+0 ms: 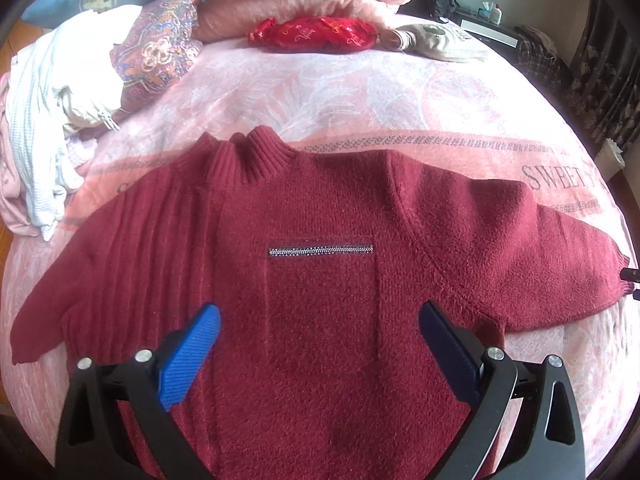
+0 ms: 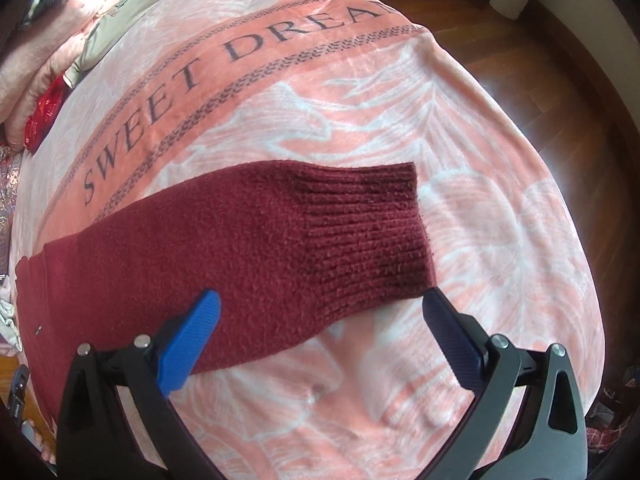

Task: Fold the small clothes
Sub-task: 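Reach the right gripper to the sleeve cuff by the pocket and grasp it, then carry the held cuff with the right gripper across the chest toward the left tool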

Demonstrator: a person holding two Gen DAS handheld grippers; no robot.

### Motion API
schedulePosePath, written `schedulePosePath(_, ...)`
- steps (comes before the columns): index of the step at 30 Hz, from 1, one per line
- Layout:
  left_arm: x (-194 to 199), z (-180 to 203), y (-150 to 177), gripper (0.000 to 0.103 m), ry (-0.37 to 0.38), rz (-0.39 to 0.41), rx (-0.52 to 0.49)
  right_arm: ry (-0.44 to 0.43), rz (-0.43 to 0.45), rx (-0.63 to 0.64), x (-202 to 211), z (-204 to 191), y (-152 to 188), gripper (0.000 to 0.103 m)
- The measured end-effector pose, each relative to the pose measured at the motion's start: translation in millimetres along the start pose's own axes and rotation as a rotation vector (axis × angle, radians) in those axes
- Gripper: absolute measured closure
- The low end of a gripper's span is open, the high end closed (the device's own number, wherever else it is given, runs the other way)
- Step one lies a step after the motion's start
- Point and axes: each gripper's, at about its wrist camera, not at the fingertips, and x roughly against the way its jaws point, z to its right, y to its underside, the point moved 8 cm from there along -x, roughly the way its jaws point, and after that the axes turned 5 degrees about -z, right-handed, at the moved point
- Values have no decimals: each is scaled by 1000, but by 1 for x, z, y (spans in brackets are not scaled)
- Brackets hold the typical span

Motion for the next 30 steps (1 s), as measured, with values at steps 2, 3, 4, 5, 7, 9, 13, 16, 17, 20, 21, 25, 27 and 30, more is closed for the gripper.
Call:
schedulePosePath(2, -4, -1, -1, 3, -15, 0, -4, -9, -8, -4, -6, 5, -5, 4)
schedulePosePath(3, -6, -2, -2, 3, -20, -2, -6, -13, -14, -7, -9, 8, -7, 4)
schedulePosePath(4, -8, -4, -3, 3, -23, -4, -4, -16, -19, -10, -11, 10, -8, 6)
schedulePosePath(5, -10, -5, -3, 3, -26, -7, -2, -16, -21, -13, -14, 12, -9, 9)
schedulePosePath(7, -15, -9, -5, 3, -33, -13, 4, -30, -25, -37, -18, 18, -11, 19)
schedulePosePath(9, -20, -15, -5, 3, -42, -21, 9, -54, -9, -57, -16, 25, -14, 26)
schedulePosePath(13, -29, -30, -5, 3, -59, -38, 32, -53, 10, -41, -9, 32, -19, 56)
schedulePosePath(16, -37, -40, -4, 3, -65, -54, 46, -93, 25, -27, -3, 27, -23, 80)
schedulePosePath(17, -38, -44, -4, 3, -66, -57, 50, -104, 34, -21, 2, 22, -23, 82)
schedulePosePath(20, -40, -57, -1, 3, -72, -62, 59, -81, 93, 34, 23, 0, -19, 85)
schedulePosePath(21, -40, -62, 0, 3, -74, -63, 62, -79, 109, 52, 30, -8, -15, 85)
schedulePosePath(25, -42, -84, 2, 3, -95, -71, 76, -75, 160, 139, 55, -57, -3, 85)
schedulePosePath(27, -44, -96, 2, 3, -101, -77, 91, -75, 172, 193, 59, -92, 1, 85)
schedulePosePath(30, -46, -112, 2, 3, -106, -87, 114, -108, 175, 261, 61, -151, 11, 85)
